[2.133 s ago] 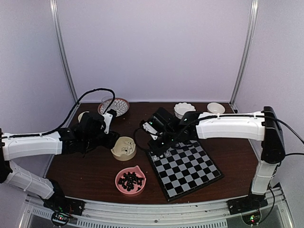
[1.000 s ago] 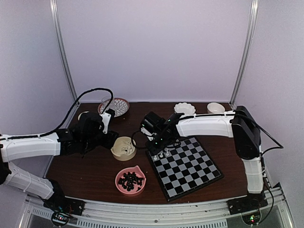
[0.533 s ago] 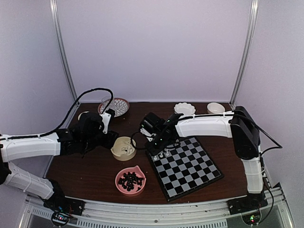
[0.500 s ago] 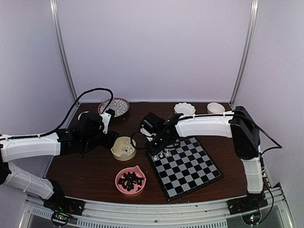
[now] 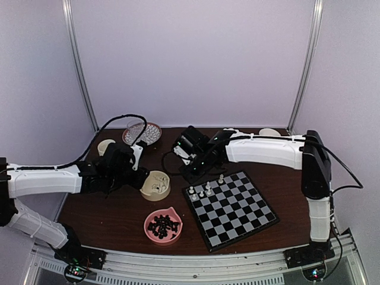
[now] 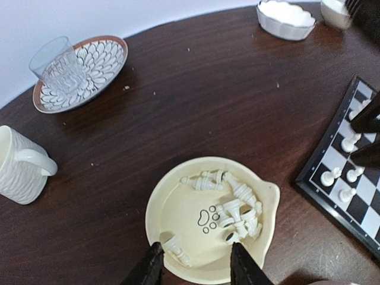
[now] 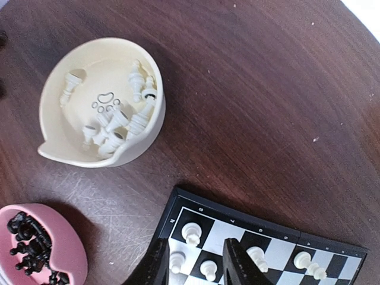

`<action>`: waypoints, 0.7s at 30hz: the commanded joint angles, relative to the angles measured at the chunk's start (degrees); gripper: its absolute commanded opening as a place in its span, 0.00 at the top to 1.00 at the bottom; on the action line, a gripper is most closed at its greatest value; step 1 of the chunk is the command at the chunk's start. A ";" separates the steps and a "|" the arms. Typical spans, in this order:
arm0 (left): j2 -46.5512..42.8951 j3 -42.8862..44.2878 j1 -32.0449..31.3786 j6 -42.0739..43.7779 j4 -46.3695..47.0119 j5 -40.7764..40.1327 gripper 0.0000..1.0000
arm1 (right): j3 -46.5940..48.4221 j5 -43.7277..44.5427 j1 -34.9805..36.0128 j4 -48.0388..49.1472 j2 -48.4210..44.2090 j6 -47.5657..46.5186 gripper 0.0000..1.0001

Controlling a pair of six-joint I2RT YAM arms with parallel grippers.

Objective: Set up the chess pieces on the board
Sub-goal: Place the rook at h1, then pick up the bishop from the storage box.

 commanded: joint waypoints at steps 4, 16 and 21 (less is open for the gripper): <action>10.27 6.86 1.30 -0.10 -4.82 6.14 0.65 | -10.42 -2.29 -0.37 6.15 -13.89 0.97 0.64; 16.41 12.31 2.87 -5.84 -14.88 6.32 0.65 | -30.58 1.94 -0.33 19.68 -26.93 0.27 0.64; 18.84 13.94 3.31 -11.87 -15.81 5.29 0.64 | -30.82 2.23 -0.37 20.19 -26.08 0.20 0.67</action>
